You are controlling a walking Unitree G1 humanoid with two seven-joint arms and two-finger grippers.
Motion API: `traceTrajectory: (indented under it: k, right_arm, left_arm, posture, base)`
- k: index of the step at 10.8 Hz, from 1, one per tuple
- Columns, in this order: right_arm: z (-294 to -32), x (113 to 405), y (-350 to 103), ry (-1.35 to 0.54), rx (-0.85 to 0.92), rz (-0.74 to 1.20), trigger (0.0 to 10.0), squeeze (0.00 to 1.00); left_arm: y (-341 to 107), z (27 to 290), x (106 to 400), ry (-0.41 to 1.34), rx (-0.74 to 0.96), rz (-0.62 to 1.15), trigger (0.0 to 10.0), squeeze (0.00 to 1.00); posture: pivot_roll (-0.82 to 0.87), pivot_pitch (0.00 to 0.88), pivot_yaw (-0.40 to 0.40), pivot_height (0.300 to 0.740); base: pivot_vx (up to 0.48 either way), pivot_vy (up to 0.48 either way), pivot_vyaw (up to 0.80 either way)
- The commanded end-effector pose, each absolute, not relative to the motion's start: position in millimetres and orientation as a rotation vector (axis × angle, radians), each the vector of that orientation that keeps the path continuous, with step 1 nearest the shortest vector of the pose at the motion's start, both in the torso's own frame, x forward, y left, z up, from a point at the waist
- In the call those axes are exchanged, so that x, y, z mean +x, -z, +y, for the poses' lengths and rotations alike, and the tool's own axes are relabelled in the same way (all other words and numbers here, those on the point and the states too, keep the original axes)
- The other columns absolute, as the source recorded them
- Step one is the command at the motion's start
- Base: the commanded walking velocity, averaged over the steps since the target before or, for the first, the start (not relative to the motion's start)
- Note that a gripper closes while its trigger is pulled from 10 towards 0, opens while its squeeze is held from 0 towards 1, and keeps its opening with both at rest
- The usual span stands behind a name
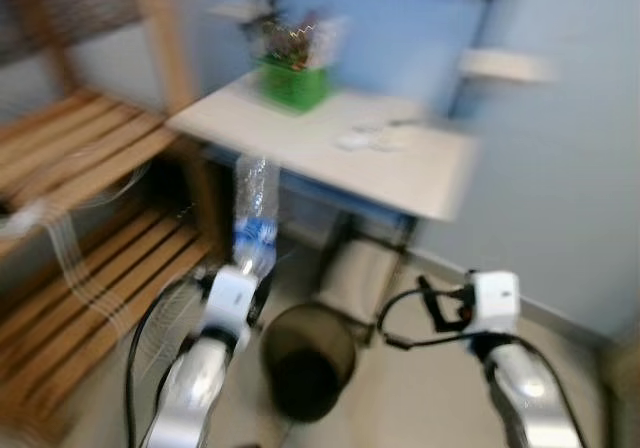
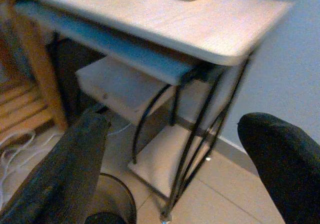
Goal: Clean up the room
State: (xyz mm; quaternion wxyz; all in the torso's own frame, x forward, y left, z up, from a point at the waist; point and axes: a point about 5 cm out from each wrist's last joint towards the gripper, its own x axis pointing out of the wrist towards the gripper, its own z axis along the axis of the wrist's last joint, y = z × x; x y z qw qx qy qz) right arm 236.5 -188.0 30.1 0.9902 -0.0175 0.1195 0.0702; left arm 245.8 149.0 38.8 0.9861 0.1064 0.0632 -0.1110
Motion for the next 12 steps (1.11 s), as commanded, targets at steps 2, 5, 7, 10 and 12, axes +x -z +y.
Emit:
traceTrajectory:
  k: [2,5,7,10,12]
  right_arm:
    - [-183,240,-31,-0.150,-0.015,0.245,10.0,0.00]
    - [-184,238,-29,-0.159,-0.036,0.254,10.0,0.00]
    - [-187,234,-29,-0.168,-0.045,0.264,10.0,0.00]
    - [-205,209,-36,-0.223,-0.090,0.302,10.0,0.00]
    - [-203,190,-44,-0.219,-0.089,0.315,10.0,0.00]
  left_arm:
    - [-34,157,249,0.170,0.209,0.171,10.0,0.00]
    - [-27,153,248,0.201,0.188,0.209,10.0,0.00]
    - [-8,148,257,0.244,0.184,0.315,10.0,0.00]
    - [19,148,262,0.239,0.243,0.474,10.0,0.00]
    - [28,145,265,0.215,0.303,0.555,10.0,0.00]
  posture:
    - [-0.06,0.000,-0.016,0.740]
    - [-0.06,0.000,-0.021,0.740]
    - [-0.07,0.011,-0.040,0.740]
    - [-0.16,0.123,-0.113,0.740]
    - [-0.21,0.166,-0.120,0.740]
  base:
    - [0.135,-0.403,0.36]
    - [0.000,0.000,0.00]
    - [0.000,0.000,0.00]
    - [0.000,0.000,0.00]
    - [0.000,0.000,0.00]
